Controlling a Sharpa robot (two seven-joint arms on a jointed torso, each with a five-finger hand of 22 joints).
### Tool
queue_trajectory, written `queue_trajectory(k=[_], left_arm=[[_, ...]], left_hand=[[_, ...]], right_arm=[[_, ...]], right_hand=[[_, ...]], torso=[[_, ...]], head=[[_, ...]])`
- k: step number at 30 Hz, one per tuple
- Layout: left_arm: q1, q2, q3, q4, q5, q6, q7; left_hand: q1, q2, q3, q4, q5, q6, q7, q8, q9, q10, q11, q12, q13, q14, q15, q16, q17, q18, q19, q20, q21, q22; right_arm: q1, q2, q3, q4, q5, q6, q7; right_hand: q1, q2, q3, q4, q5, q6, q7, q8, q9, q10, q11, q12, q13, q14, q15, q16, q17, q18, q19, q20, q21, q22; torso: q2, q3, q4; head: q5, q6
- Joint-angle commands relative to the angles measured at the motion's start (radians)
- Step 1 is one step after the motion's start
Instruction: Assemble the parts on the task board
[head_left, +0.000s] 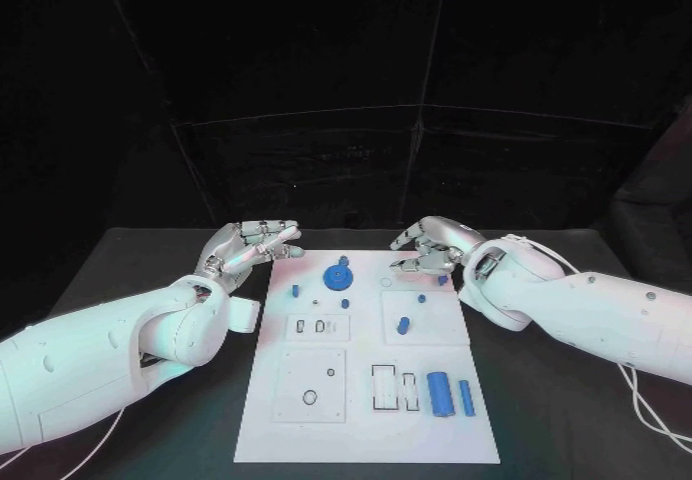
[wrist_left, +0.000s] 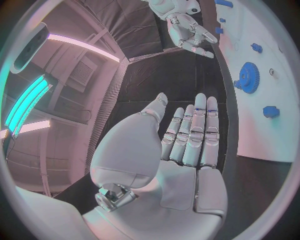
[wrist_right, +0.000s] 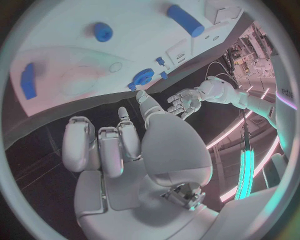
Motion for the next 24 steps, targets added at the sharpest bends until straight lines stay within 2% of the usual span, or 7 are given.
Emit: queue_trajectory(k=[1,7,10,12,15,17,24], left_arm=[[0.002,0.003,0.001,0.002,-0.005,0.005,0.006],[0.002,0.012,0.001,-0.004,-0.004,0.007,0.006],[0.001,0.014,0.001,-0.009,-0.004,0.007,0.006],[0.001,0.016,0.001,-0.011,-0.004,0.007,0.006],[0.001,0.019,0.001,-0.016,-0.004,0.008,0.006],[0.001,0.021,0.001,-0.019,-0.004,0.008,0.006],[-0.001,0.027,0.001,-0.025,-0.004,0.010,0.007]], left_hand=[[0.008,0.001,-0.002,-0.006,0.005,-0.002,0.008,-0.004,0.000,0.001,0.001,-0.005,-0.001,-0.001,0.004,-0.004,0.001,0.006,0.010,0.001,-0.002,-0.002],[0.008,0.001,-0.002,-0.006,0.005,-0.002,0.008,-0.004,0.000,0.001,0.001,-0.005,-0.001,-0.001,0.004,-0.004,0.001,0.006,0.010,0.001,-0.002,-0.002],[0.008,0.001,-0.002,-0.006,0.005,-0.002,0.008,-0.004,0.000,0.001,0.001,-0.005,-0.001,-0.001,0.004,-0.004,0.001,0.006,0.010,0.001,-0.002,-0.002],[0.008,0.001,-0.002,-0.006,0.005,-0.002,0.008,-0.004,0.000,0.001,0.001,-0.005,-0.001,-0.001,0.004,-0.004,0.001,0.006,0.010,0.001,-0.002,-0.002],[0.008,0.001,-0.002,-0.006,0.005,-0.002,0.008,-0.004,0.000,0.001,0.001,-0.005,-0.001,-0.001,0.004,-0.004,0.001,0.006,0.010,0.001,-0.002,-0.002],[0.008,0.001,-0.002,-0.006,0.005,-0.002,0.008,-0.004,0.000,0.001,0.001,-0.005,-0.001,-0.001,0.004,-0.004,0.001,0.006,0.010,0.001,-0.002,-0.002],[0.008,0.001,-0.002,-0.006,0.005,-0.002,0.008,-0.004,0.000,0.002,0.001,-0.005,0.000,-0.001,0.004,-0.004,0.001,0.006,0.010,0.001,-0.003,-0.002]], right_arm=[[0.002,-0.037,0.000,0.006,0.174,-0.017,0.130],[0.002,-0.127,0.000,0.015,0.223,0.025,0.163],[0.002,-0.152,0.000,0.013,0.229,0.038,0.175],[0.001,-0.162,0.000,0.009,0.230,0.043,0.181],[0.000,-0.170,-0.001,-0.002,0.229,0.052,0.189],[-0.004,-0.172,-0.001,-0.013,0.223,0.057,0.194],[-0.032,-0.160,-0.001,-0.050,0.203,0.069,0.202]], right_hand=[[0.014,-0.003,0.000,-0.010,0.005,0.006,0.001,0.002,-0.001,0.007,0.000,0.003,0.066,0.078,0.004,0.005,0.135,-0.016,0.001,0.003,0.002,0.000],[0.025,-0.005,-0.004,-0.019,0.020,0.009,0.000,0.004,-0.001,0.007,-0.001,0.003,0.066,0.078,0.003,0.005,0.136,-0.016,0.002,0.003,0.003,0.002],[0.028,-0.007,-0.006,-0.023,0.022,0.010,0.000,0.004,-0.001,0.006,-0.001,0.002,0.065,0.078,0.003,0.005,0.135,-0.016,0.001,0.003,0.002,0.001],[0.029,-0.008,-0.007,-0.024,0.022,0.010,0.000,0.004,-0.001,0.005,-0.001,0.001,0.064,0.078,0.003,0.005,0.136,-0.016,0.002,0.003,0.003,0.002],[0.031,-0.010,-0.008,-0.026,0.023,0.010,0.000,0.004,-0.001,0.005,-0.001,0.000,0.063,0.078,0.003,0.005,0.135,-0.016,0.001,0.003,0.002,0.001],[0.032,-0.012,-0.010,-0.028,0.022,0.009,0.000,0.004,-0.001,0.004,-0.001,-0.001,0.062,0.078,0.003,0.005,0.134,-0.016,0.001,0.003,0.002,0.001],[0.044,-0.017,-0.016,-0.040,0.014,0.002,0.001,0.000,-0.002,0.000,0.000,-0.006,0.058,0.078,0.003,0.005,0.135,-0.015,-0.001,0.003,0.001,-0.002]], torso=[[-0.005,0.0023,-0.0093],[-0.007,0.0080,-0.0096],[-0.006,0.0120,-0.0130],[-0.005,0.0098,-0.0102],[-0.005,0.0130,-0.0130],[-0.005,0.0108,-0.0127],[-0.005,0.0106,-0.0106]], head=[[-0.001,0.003],[-0.013,0.006],[-0.016,0.003],[-0.023,0.003],[-0.025,0.002],[-0.029,-0.001],[-0.034,-0.008]])
